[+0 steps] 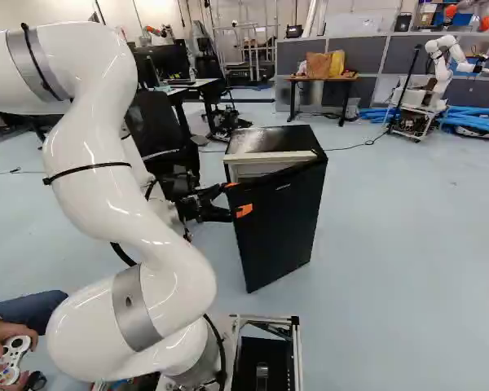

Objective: Grab a drink from the fridge

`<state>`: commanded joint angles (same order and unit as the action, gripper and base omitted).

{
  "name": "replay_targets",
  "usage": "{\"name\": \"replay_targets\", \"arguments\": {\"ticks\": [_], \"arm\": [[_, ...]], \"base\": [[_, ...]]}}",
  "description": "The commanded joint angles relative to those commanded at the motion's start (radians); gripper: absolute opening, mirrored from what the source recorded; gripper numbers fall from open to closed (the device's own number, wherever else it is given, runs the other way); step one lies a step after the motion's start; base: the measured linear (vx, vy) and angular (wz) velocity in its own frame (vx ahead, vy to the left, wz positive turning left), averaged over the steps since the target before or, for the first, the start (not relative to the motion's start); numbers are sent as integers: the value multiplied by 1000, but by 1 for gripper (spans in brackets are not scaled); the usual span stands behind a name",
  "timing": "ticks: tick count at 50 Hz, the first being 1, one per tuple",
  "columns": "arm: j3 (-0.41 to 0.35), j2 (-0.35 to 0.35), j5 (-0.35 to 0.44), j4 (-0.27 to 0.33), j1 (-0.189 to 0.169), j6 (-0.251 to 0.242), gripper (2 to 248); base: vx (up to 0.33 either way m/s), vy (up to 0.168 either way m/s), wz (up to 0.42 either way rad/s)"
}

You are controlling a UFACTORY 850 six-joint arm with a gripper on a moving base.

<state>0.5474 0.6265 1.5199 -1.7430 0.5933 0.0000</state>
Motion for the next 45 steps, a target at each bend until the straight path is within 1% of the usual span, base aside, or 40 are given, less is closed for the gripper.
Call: {"name": "replay_targets", "arguments": {"ticks": [17,29,36,45], "arm": [[-45,-5,0,-74,-15,0,247],[-70,-5,0,-130,-37,0,247],[-78,-4,0,-164,-60,0,247],[-74,-5,0,-206,-109,0,247]], "base": [[0,0,0],[0,0,0],[0,0,0],[0,0,0]]}}
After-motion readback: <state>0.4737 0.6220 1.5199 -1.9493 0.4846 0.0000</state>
